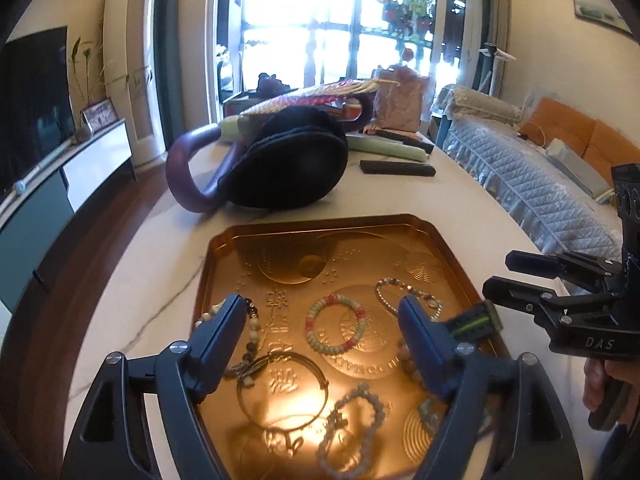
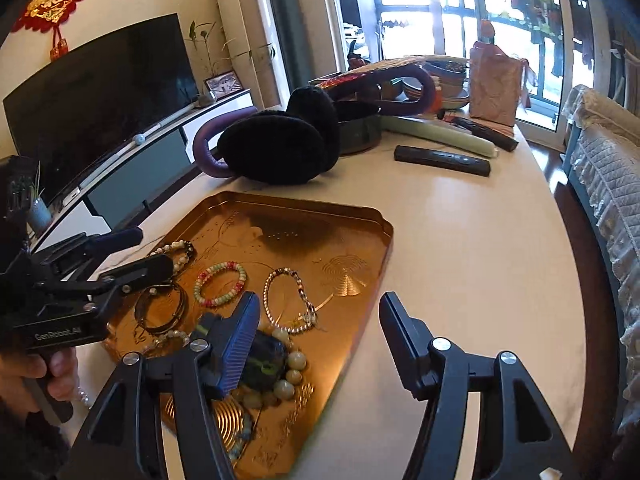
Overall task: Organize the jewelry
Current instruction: 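Open the right tool over the tray while the left tool releases the pink-green bracelet, then move both tools back to the crystal bracelet and pearl brooch pin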
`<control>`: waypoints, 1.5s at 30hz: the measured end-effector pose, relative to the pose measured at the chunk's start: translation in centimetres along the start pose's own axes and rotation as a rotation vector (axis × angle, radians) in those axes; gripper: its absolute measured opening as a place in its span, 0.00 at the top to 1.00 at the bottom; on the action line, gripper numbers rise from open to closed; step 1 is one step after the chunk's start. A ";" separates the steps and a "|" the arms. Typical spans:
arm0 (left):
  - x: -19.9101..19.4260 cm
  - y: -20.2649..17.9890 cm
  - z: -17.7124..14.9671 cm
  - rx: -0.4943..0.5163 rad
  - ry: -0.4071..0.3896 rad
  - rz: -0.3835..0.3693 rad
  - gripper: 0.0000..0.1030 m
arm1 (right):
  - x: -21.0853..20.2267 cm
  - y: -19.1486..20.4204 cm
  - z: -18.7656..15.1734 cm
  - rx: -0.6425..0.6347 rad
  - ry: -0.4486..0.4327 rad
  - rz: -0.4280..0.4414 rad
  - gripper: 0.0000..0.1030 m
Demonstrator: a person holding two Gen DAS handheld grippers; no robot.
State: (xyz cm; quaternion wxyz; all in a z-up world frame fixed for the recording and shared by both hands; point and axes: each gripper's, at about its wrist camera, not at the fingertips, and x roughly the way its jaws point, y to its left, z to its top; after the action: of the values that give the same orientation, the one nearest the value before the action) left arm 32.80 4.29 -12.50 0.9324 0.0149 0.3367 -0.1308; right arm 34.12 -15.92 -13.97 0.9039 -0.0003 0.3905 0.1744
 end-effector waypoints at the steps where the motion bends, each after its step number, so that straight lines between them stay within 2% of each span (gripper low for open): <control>1: -0.8 -0.2 -0.2 0.008 -0.010 0.003 0.20 | -0.5 0.0 -0.2 0.009 -0.004 -0.002 0.40; 7: -5.8 -0.7 -2.2 0.032 -0.037 -0.012 0.18 | -4.2 0.4 -1.0 0.062 -0.029 -0.004 0.32; 12: -9.9 -0.2 -5.0 0.000 -0.053 -0.017 0.16 | -8.8 1.8 -2.9 0.105 -0.070 -0.014 0.22; 15: -11.7 0.8 -7.6 -0.009 -0.038 0.005 0.16 | -10.1 3.3 -4.8 0.095 -0.047 -0.015 0.20; 19: -13.0 3.0 -10.8 -0.076 0.021 0.044 0.16 | -11.3 5.7 -7.3 0.074 -0.011 -0.029 0.16; 23: -13.1 4.6 -12.7 -0.113 0.069 0.064 0.16 | -12.0 7.5 -10.4 0.096 -0.026 -0.004 0.14; 26: -12.7 5.1 -13.7 -0.137 0.100 0.077 0.16 | -11.3 8.4 -12.2 0.067 -0.029 -0.051 0.14; 31: -11.6 5.1 -15.2 -0.155 0.162 0.031 0.16 | -9.2 8.7 -13.4 0.010 0.005 -0.108 0.14; 34: -10.9 4.9 -15.8 -0.136 0.185 0.024 0.16 | -8.6 8.2 -13.8 0.036 0.038 -0.098 0.14; 42: -10.5 2.8 -16.2 -0.014 0.184 0.070 0.16 | -8.0 8.5 -14.2 0.036 0.079 -0.102 0.14; 45: -10.5 2.4 -16.1 -0.006 0.189 0.054 0.19 | -7.5 8.8 -14.1 0.028 0.099 -0.105 0.14</control>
State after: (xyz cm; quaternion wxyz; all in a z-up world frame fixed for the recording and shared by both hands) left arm 15.60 10.91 -18.50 0.8997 0.0333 0.4230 -0.1026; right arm 16.66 -11.96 -17.27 0.8914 -0.0169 0.4364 0.1210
